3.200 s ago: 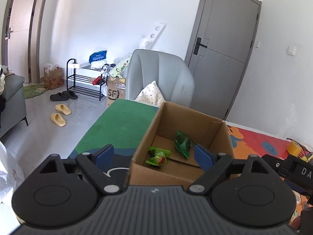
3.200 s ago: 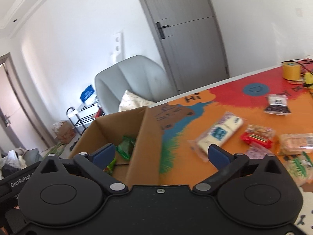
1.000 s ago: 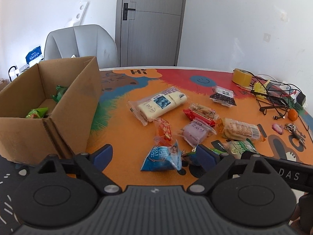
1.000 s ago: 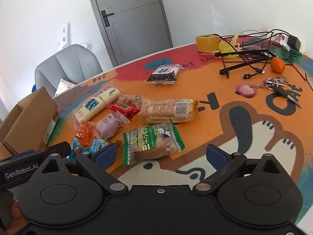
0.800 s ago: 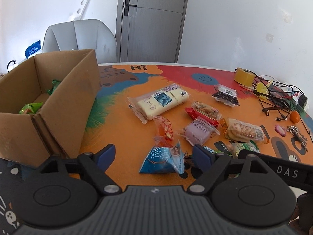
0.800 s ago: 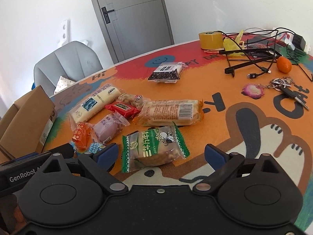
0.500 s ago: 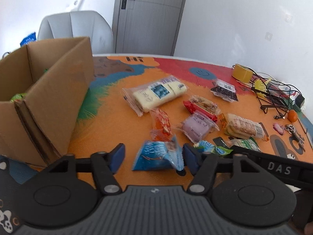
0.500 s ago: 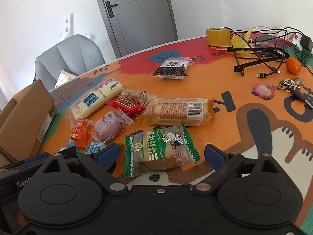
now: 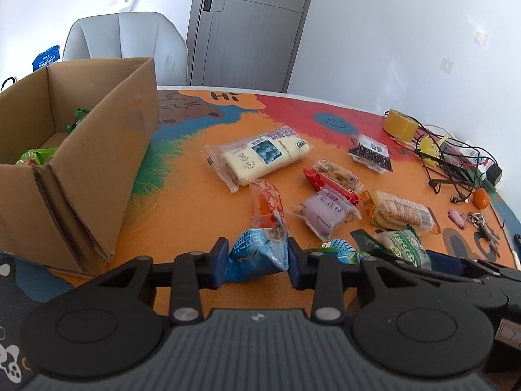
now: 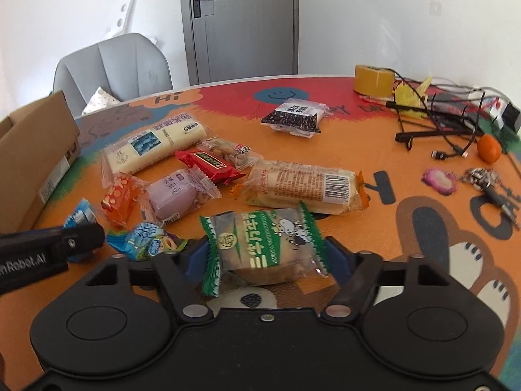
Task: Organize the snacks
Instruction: 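Grasp the blue candy pack with the left gripper while the right grasps the green-printed bread bag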
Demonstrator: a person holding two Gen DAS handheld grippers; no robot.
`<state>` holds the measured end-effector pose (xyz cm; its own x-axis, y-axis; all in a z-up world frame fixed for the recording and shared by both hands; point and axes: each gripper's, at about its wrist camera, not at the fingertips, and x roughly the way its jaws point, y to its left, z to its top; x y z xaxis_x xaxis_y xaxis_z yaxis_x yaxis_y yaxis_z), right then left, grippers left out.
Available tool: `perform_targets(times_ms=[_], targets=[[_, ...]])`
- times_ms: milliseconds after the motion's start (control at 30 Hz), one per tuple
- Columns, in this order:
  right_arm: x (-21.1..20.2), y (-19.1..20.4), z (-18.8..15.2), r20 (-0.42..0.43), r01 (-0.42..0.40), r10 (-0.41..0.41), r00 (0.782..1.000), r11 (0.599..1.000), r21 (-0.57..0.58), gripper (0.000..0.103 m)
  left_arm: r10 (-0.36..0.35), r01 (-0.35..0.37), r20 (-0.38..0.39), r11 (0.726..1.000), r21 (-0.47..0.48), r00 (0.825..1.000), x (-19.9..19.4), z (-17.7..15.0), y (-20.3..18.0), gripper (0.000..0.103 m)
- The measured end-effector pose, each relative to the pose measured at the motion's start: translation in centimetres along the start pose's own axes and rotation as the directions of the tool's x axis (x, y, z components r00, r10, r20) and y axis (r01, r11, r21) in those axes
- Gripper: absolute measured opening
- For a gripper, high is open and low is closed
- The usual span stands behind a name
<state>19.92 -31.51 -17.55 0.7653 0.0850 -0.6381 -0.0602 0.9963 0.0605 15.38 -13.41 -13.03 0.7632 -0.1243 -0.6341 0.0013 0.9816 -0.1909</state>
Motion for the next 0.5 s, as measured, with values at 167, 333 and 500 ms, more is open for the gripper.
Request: perform_targets(times_ms=[167,333,500], targets=[[-1.0,-0.6,0.1,0.002,-0.035,0.035,0.999,0.999,0.033,0.053,-0.010,0.010,0.013,1.000,-0.004,1.000,-0.7,0.0,0.1,0.036],[-2.2,-1.0,-0.2,0.019,-0.046,0.045,0.999,0.997,0.068,0.053,-0.015,0.015,0.032,1.000,-0.006,0.999,-1.8,0.0,0.0,0.035],[-3.7,-1.3,-0.4,0.045,-0.060,0.056,0.997,0.994,0.089,0.053,-0.019,0.019,0.071,1.000,0.001,0.997,-3.5,0.0,-0.2,0.035]])
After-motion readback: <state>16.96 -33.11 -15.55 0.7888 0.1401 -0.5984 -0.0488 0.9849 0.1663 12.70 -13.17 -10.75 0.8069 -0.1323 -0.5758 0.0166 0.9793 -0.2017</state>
